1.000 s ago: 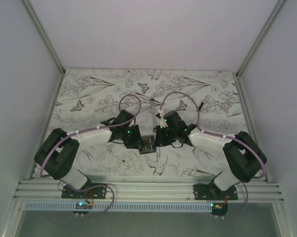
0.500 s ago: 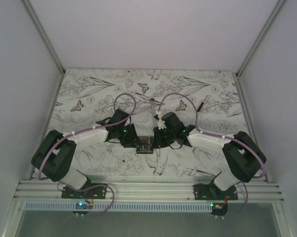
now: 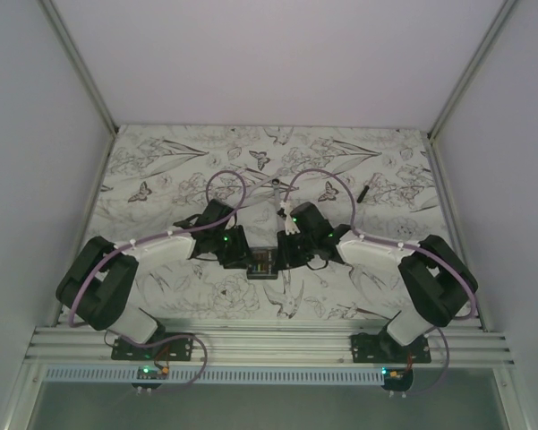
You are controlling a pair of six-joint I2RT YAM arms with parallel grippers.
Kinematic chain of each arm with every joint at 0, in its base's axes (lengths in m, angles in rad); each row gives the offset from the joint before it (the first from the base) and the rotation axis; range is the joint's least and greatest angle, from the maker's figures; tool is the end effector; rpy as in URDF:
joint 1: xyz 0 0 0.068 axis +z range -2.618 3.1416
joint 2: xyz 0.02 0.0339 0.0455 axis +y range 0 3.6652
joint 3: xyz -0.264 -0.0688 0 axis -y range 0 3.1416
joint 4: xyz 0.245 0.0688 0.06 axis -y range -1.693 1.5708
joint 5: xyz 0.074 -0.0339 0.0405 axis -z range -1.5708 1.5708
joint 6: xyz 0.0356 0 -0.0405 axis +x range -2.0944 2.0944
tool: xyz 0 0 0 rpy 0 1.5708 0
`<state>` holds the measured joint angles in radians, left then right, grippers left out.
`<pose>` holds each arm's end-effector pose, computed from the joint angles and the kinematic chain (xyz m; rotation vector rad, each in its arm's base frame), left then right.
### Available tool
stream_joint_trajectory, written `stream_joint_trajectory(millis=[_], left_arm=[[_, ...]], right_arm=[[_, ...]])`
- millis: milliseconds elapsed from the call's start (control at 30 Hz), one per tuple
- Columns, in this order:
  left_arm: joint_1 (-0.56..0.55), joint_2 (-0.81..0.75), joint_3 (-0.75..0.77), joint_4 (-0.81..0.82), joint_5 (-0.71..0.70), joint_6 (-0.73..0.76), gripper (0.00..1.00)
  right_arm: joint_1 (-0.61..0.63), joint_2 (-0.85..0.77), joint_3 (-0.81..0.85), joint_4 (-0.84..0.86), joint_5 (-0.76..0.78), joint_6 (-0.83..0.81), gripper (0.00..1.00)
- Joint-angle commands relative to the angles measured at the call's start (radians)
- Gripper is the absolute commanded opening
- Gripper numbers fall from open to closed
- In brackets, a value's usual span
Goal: Snap on the fuse box
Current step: Close the fuse box cover on the fuse box base.
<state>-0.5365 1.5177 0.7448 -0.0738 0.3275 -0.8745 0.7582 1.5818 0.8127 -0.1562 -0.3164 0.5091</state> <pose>0.2474 -0.1604 0.1683 -0.2797 2.6159 -0.9751 0.2142 0.2181 0.1641 -0.4730 2.6315 0.8719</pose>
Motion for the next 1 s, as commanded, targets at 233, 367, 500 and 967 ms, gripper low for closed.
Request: stream_joint_trajectory(millis=[233,367,500,967], left_arm=[[-0.056,0.010,-0.058,-0.111,-0.090,0.034,0.38],[-0.056,-0.046,-0.053,-0.138,-0.120,0.045,0.45],[-0.056,-0.111,-0.046,-0.159,-0.127,0.053,0.54],[-0.069,-0.122,-0.020,-0.176,-0.115,0.051,0.65]], right_arm=[[0.014,0.141,0.013,-0.173,0.180,-0.073,0.17],[0.015,0.114,0.023,-0.165,0.166,-0.073,0.17],[0.015,0.019,0.033,-0.126,0.127,-0.064,0.25],[0.020,-0.023,0.008,0.002,0.005,0.011,0.48]])
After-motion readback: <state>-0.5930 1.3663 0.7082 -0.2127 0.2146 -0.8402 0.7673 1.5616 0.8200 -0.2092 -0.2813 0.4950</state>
